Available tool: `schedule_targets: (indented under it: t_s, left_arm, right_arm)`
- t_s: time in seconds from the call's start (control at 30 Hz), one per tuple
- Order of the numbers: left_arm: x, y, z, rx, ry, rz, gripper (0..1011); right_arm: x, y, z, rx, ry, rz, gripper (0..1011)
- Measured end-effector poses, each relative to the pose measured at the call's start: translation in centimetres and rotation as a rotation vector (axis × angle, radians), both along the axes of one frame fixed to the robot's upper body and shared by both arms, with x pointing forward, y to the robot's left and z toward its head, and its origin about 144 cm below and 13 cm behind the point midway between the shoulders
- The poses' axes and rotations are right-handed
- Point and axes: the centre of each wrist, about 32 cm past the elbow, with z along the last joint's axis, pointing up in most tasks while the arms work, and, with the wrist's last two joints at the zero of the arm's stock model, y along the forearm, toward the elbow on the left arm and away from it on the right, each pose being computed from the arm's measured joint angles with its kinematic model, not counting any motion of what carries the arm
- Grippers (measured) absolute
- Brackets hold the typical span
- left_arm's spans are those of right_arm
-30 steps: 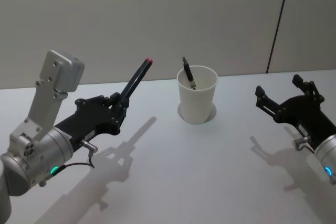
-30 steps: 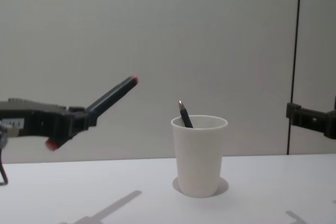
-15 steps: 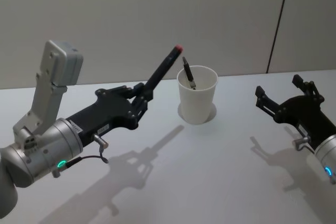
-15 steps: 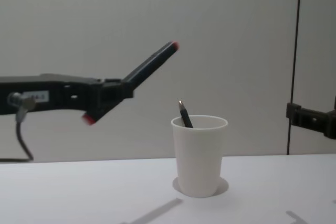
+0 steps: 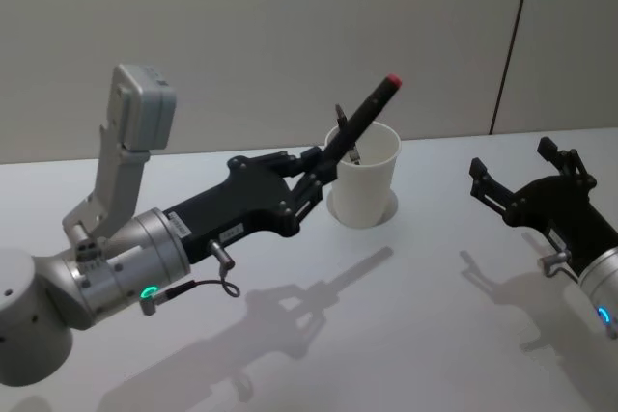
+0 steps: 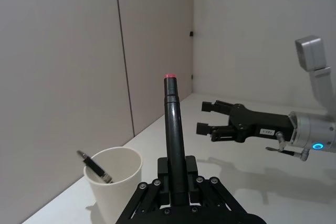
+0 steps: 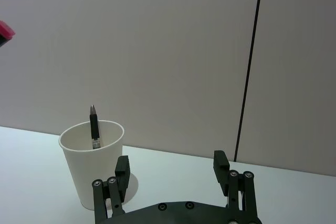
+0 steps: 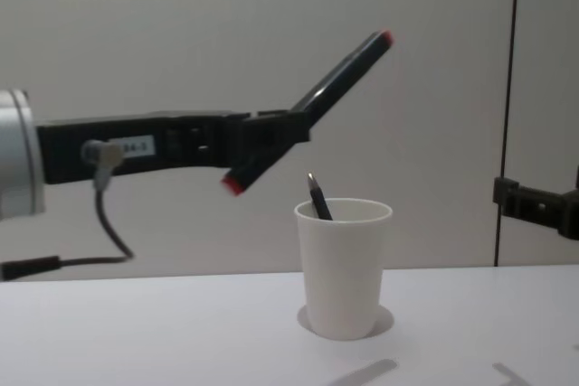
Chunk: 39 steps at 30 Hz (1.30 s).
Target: Place the pen into the pen holder.
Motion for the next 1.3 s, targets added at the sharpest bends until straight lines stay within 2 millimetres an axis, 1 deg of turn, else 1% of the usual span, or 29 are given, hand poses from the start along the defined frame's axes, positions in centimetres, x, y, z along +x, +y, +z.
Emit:
schedule_targets:
  t_s: [0.7,1.03,1.3]
  left_arm:
    - [1.7,-3.3,-0.9,-0.04,-0.058,-0.096,185]
    - [2.4,-4.5,-1.1,-0.048,-0.07,-0.122,185]
    - [2.7,-5.0,-1.2,-0.045,-0.076,-0.129,185]
  right_arm:
    - [0.0,0.0,0.0,0.0,0.0,0.0,1001]
    - [0.0,0.0,0.0,0.0,0.0,0.0,1001]
    - [0.0,0.0,0.0,0.0,0.0,0.0,1001]
